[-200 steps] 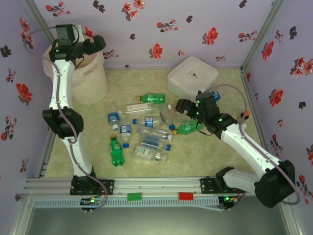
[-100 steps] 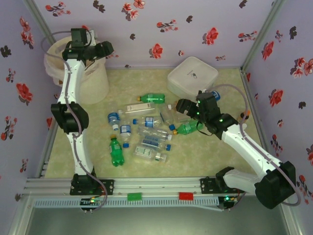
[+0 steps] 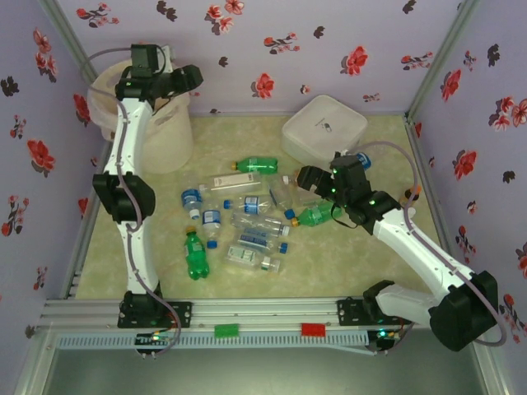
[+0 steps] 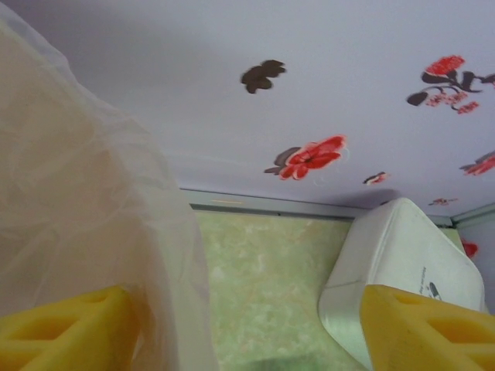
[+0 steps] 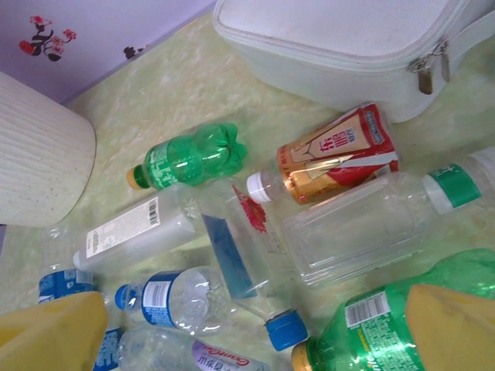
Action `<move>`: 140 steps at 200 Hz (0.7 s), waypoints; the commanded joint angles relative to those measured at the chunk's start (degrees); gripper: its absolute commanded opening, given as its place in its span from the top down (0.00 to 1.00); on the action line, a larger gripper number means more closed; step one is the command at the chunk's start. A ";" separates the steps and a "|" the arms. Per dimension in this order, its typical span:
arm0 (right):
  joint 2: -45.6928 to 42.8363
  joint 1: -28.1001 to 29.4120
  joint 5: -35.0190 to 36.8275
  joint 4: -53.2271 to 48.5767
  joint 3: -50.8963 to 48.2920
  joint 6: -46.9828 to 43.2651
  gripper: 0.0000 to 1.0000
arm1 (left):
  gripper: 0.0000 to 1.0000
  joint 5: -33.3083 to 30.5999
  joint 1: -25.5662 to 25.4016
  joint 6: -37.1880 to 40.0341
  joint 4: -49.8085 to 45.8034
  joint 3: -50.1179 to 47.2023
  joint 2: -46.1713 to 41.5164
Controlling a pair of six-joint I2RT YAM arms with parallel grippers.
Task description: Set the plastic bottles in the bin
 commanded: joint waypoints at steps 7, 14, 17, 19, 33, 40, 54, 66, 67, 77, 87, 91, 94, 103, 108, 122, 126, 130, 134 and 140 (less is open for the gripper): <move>-0.28 -0.29 7.06 -3.76 0.24 0.49 0.00 | 0.12 2.11 -2.69 -0.93 1.88 -0.41 -1.73; -0.31 -0.76 8.41 -4.47 0.16 0.45 0.00 | 0.05 2.09 -2.97 -0.85 1.79 -0.54 -2.17; -0.30 -0.93 8.80 -4.64 0.11 0.45 0.00 | 0.01 2.11 -3.11 -0.76 1.75 -0.60 -2.37; -0.28 -1.22 9.08 -4.79 -0.05 0.36 0.01 | 0.01 2.12 -3.19 -0.65 1.69 -0.63 -2.53; 0.01 -3.54 9.44 -5.00 -0.69 -1.55 0.00 | 0.00 1.88 -3.42 0.38 0.87 -0.89 -3.77; 0.29 -5.34 9.44 -5.37 -0.83 -2.33 0.00 | 0.00 1.29 -3.38 1.00 0.14 -1.15 -4.65; 1.25 -9.39 9.18 -6.28 -0.76 -3.52 0.00 | 0.00 -0.68 -3.40 2.78 -1.45 -2.77 -7.12; 2.36 -13.04 9.18 -6.49 -0.80 -4.03 0.00 | 0.00 -2.95 -3.42 4.09 -1.62 -6.17 -10.35; 2.46 -13.32 9.17 -6.49 -0.75 -3.99 0.00 | 0.00 -3.18 -3.43 4.18 -1.54 -6.70 -10.74; 3.42 -16.22 8.41 -5.62 -0.78 -4.10 0.00 | 0.00 -4.72 -3.49 4.30 0.36 -12.43 -14.60; 4.50 -18.69 7.03 -3.81 -0.79 -4.31 0.00 | 0.00 -5.37 -3.75 3.94 4.65 -20.56 -19.38; 5.00 -19.66 6.42 -3.22 -0.66 -4.23 0.00 | 0.00 -5.72 -3.92 3.70 6.63 -24.12 -21.59; 5.53 -20.19 6.10 -2.80 -0.48 -4.26 0.00 | 0.00 -6.00 -3.99 3.53 8.35 -26.68 -23.19; 6.95 -21.92 5.38 -1.77 0.26 -4.17 0.00 | 0.00 -7.39 -4.43 3.09 12.73 -33.95 -27.76; 7.92 -22.75 5.10 -1.51 0.90 -3.98 0.00 | 0.00 -8.22 -4.64 2.82 14.85 -37.59 -29.95; 10.47 -24.57 4.85 -0.45 2.58 -4.10 0.00 | 0.00 -10.26 -5.32 1.75 19.96 -46.59 -36.83; 11.33 -25.09 4.91 -0.16 3.02 -4.10 0.00 | 0.00 -10.53 -5.46 1.44 21.05 -49.00 -38.60; 12.16 -25.58 4.95 0.19 3.50 -4.00 0.00 | 0.00 -10.81 -5.78 1.18 22.47 -51.31 -40.02; 13.12 -26.06 5.02 0.40 4.03 -3.97 0.00 | 0.00 -11.11 -6.00 0.92 23.80 -53.54 -41.99; 14.39 -26.87 4.97 0.66 4.73 -3.62 0.00 | 0.00 -11.80 -6.52 0.52 25.40 -56.69 -44.57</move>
